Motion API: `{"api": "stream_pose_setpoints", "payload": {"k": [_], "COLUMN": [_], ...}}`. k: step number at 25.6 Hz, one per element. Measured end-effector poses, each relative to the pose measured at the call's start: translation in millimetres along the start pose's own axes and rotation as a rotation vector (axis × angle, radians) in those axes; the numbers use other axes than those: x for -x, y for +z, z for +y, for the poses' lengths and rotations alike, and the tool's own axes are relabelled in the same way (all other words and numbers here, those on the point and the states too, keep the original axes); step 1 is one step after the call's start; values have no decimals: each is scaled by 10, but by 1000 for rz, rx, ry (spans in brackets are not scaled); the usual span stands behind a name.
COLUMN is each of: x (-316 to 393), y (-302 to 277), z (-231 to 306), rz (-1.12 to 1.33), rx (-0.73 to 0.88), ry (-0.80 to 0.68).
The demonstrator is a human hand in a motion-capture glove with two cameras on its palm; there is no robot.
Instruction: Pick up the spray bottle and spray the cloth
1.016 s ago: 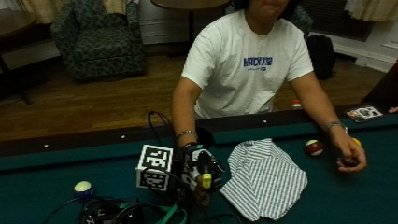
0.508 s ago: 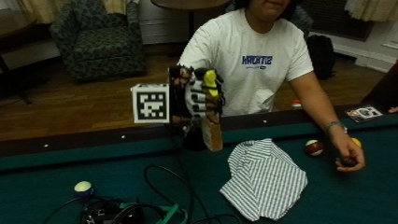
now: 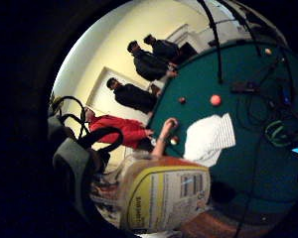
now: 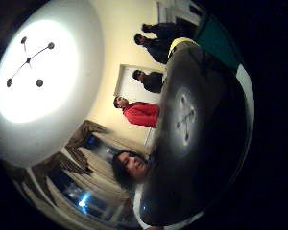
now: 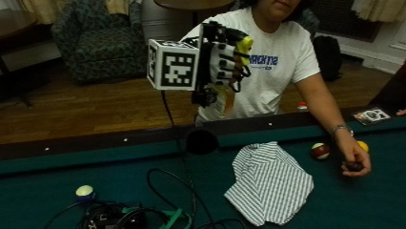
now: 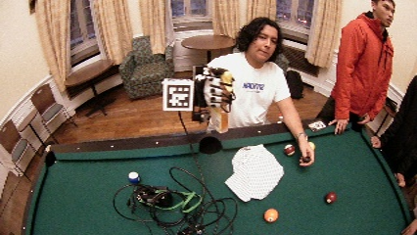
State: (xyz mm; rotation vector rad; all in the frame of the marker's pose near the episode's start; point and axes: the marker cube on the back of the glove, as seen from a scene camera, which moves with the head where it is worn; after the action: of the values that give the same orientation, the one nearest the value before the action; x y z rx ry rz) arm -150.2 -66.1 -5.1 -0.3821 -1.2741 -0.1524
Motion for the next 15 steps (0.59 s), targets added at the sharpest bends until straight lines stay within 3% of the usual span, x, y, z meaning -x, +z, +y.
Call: {"api": "stream_pose_setpoints", "payload": {"k": [10, 15], "x": [-688, -1137], "y": [734, 1015], "z": [-94, 26], "rz": [128, 188], "rx": [342, 467], "ry": [559, 726]}}
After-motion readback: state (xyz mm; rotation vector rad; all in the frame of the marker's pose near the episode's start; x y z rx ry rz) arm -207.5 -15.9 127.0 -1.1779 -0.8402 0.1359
